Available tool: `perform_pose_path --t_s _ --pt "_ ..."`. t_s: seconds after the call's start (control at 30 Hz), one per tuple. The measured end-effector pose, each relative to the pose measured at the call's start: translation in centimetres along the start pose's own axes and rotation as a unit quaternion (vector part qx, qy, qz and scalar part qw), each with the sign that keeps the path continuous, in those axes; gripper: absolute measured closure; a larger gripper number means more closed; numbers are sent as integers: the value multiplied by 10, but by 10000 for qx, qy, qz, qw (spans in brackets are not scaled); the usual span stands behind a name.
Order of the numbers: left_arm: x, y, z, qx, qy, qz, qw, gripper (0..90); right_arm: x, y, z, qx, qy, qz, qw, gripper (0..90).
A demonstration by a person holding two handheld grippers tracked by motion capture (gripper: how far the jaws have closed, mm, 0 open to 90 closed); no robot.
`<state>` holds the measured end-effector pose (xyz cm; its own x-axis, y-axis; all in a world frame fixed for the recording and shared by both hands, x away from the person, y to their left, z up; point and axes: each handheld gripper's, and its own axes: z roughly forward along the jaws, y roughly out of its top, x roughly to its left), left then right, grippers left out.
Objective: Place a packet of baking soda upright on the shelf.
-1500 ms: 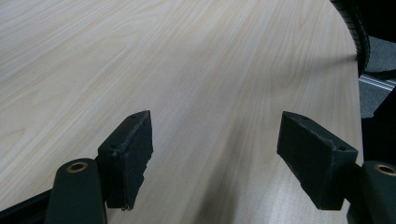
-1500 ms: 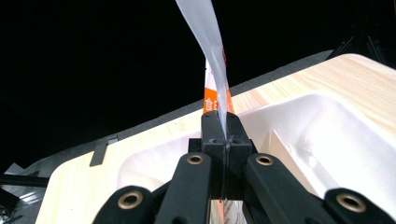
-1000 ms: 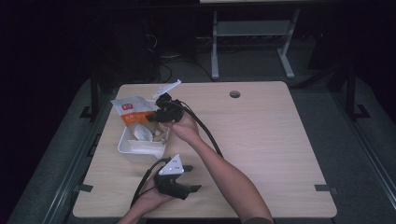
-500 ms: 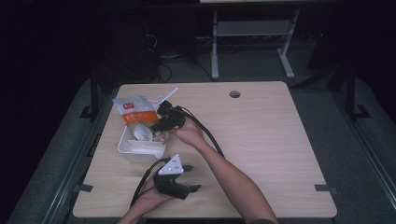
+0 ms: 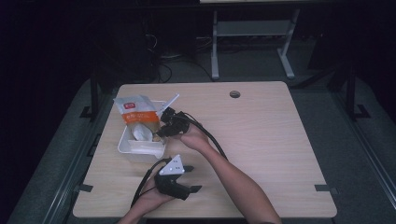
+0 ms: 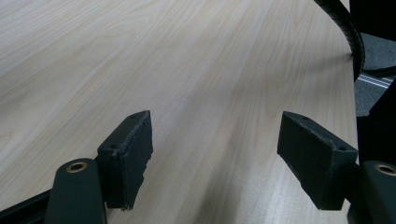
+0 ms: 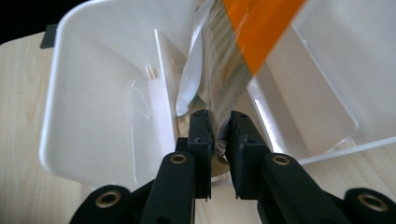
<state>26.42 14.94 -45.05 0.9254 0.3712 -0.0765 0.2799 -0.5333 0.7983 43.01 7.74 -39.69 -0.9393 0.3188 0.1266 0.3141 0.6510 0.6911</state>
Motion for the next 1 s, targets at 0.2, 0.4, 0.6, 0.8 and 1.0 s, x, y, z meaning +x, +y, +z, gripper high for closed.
perform_pose_path --t_s 0.2,0.4,0.6,0.8,1.0 --pt "0 0 0 -5 -7 -3 10000 262 0 -9 11 55 -158 64 9998 808" --pt "-1 0 1 22 -11 16 10000 262 -2 -9 11 75 -76 139 9998 748" --pt "0 0 1 18 -15 8 10000 262 -4 -7 3 -209 -1 229 9995 802" --pt "0 1 1 22 -23 20 10000 262 -4 -9 12 8 -15 169 9999 852" --pt "-1 0 1 15 -14 18 10000 262 -6 -11 11 -42 79 313 9995 776"
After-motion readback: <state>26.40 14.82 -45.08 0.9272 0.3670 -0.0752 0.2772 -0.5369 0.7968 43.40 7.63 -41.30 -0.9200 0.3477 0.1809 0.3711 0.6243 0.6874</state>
